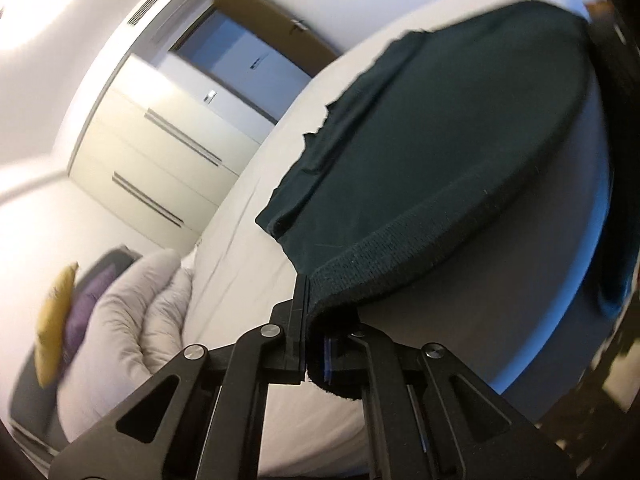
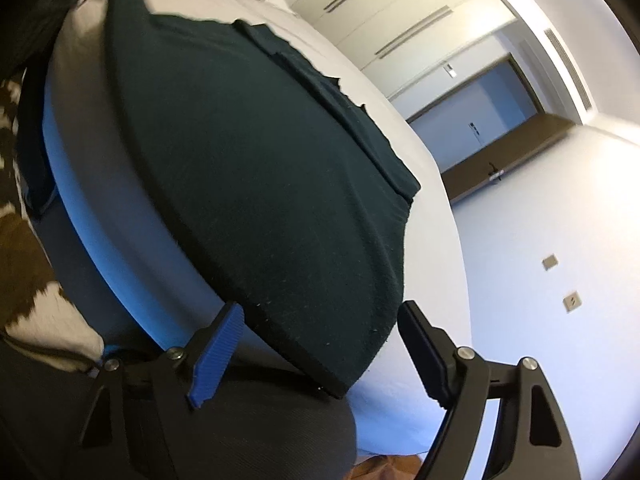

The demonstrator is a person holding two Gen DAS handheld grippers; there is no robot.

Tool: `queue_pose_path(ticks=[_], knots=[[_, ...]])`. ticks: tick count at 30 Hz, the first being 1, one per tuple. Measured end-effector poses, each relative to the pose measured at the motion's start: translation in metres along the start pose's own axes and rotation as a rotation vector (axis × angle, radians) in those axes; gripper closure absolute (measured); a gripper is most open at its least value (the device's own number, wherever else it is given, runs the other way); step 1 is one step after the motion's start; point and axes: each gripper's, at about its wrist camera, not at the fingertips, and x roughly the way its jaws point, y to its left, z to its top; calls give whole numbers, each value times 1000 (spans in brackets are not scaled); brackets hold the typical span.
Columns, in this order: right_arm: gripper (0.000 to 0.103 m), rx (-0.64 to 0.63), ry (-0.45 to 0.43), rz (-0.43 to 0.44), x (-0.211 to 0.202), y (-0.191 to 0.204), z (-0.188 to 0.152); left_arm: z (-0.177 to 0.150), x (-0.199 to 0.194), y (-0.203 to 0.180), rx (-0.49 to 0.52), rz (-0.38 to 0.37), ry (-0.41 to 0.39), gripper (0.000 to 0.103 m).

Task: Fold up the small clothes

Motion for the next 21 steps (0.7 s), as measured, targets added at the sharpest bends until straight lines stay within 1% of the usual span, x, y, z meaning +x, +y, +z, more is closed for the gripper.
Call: queue_pose_path(ticks=[1, 3, 5, 6, 7, 8, 10, 13, 15, 18, 21], knots=[[23, -26, 2, -10, 1, 4, -1, 3, -1, 6, -14, -3, 1, 99], [27, -73, 13, -25, 5, 10, -4, 10, -3, 17, -51, -13, 5, 99], [29, -95, 26, -37, 9, 12, -6, 12, -14, 26, -91, -29, 10, 99], [29, -113, 31, -51, 11, 13, -7, 14, -17, 32, -108, -30, -4, 99], [30, -132, 34, -63, 13, 15, -7, 17, -17, 36, -134, -49, -1, 99], [30, -159, 40, -69, 16, 18, -8, 15, -26, 35, -151, -59, 2, 99], [30, -184, 44, -67, 18, 21, -8, 20, -26, 43, -177, -73, 8, 99], [30, -190, 61, -61, 22, 23, -7, 26, -24, 57, -219, -87, 18, 99], [30, -197, 92, -54, 28, 24, -7, 30, -22, 68, -261, -107, 25, 99], [30, -206, 91, -60, 28, 29, -7, 35, -19, 81, -329, -137, 32, 99], [30, -216, 99, -73, 29, 35, -6, 42, -19, 92, -366, -156, 29, 99]])
